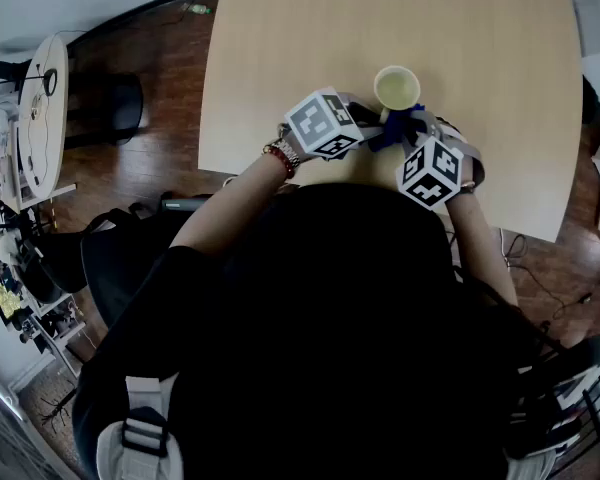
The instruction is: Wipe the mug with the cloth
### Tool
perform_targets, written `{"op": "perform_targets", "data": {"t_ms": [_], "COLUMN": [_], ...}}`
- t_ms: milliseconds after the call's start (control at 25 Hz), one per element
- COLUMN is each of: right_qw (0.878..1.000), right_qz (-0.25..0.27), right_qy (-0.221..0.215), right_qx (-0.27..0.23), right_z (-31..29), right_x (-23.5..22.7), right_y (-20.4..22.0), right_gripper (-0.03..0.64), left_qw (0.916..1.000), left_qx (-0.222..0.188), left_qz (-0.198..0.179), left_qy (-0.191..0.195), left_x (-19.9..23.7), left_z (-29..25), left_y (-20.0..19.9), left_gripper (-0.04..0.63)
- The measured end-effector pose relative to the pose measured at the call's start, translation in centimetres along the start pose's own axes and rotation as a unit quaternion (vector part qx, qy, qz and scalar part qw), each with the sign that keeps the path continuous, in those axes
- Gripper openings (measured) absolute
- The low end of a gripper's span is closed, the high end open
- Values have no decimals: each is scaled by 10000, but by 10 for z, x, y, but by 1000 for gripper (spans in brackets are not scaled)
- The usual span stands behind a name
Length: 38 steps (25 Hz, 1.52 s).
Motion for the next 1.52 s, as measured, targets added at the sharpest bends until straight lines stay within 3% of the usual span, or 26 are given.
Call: {"op": "perform_targets", "data": {"t_ms": [280, 440, 600, 840, 1000, 1240, 1400, 1520], "right_qw": [9978, 9912, 9835, 9823, 9911, 9951, 9929, 9857], "right_qz": [-629, -1240, -1533, -1391, -1024, -884, -1043, -1449], "right_qy": [-185, -18, 331, 340, 1, -303, -461, -666], "right_qx": [5, -455, -904, -1204, -852, -335, -337, -547], "right_z": [-25, -13, 17, 47, 29, -4, -18, -17], "right_x": [-9, -22, -40, -61, -55, -48, -51, -56], "right_y": [16, 18, 20, 9, 12, 34, 38, 37], "right_gripper": [35, 35, 35, 35, 35, 35, 35, 35], "left_qw": [9995, 9994, 9986, 9946, 9914, 9886, 9854, 9792], "left_qx": [-53, -29, 75, 162, 275, 388, 470, 612], "left_qz": [-182, -244, -439, -917, -1112, -1210, -1345, -1613], "left_qy": [254, 251, 298, 455, 635, 803, 937, 1069], "left_x": [1, 5, 8, 5, 4, 4, 3, 1], "left_z": [-3, -4, -3, 0, -1, -1, -1, -2], "left_y": [-4, -7, -5, -2, -1, -2, 0, 0], "left_gripper": [58, 58, 58, 59, 58, 58, 55, 50]}}
Point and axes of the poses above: the fingertips, and each gripper's own axes: z backward along the fingers, x to its left, y out of its underside, the point moved 2 cm from there along z, backward along the fingers, and after that the axes turned 6 degrees about -y, right-handed, at the moved point
